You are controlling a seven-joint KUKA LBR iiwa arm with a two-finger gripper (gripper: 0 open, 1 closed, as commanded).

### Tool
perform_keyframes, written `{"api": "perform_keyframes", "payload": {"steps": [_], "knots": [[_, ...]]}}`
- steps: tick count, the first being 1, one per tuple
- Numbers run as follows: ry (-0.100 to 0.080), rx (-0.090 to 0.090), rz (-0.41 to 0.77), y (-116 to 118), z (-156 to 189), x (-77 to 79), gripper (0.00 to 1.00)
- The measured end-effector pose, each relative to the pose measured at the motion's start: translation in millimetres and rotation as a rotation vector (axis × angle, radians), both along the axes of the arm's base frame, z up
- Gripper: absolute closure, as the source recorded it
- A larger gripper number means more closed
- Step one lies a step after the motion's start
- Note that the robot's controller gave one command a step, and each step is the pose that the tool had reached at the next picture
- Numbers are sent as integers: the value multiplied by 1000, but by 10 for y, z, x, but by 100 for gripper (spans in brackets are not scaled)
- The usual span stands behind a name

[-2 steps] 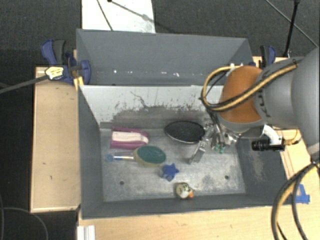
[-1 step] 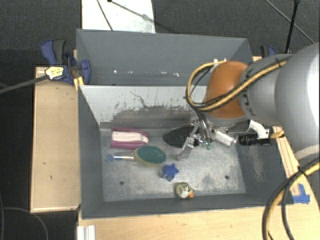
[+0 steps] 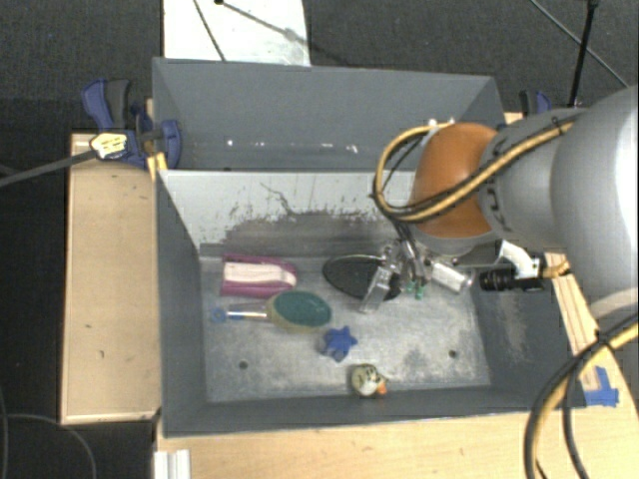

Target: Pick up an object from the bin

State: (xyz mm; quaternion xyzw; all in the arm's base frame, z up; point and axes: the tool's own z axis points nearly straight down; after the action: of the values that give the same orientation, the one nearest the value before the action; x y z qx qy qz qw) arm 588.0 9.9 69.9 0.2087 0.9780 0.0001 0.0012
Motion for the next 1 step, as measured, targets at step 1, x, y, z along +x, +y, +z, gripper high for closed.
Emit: {"api": "perform_keyframes", "payload": {"steps": [1], "knots": [[-7, 1, 7, -69, 1739, -38, 100]]}}
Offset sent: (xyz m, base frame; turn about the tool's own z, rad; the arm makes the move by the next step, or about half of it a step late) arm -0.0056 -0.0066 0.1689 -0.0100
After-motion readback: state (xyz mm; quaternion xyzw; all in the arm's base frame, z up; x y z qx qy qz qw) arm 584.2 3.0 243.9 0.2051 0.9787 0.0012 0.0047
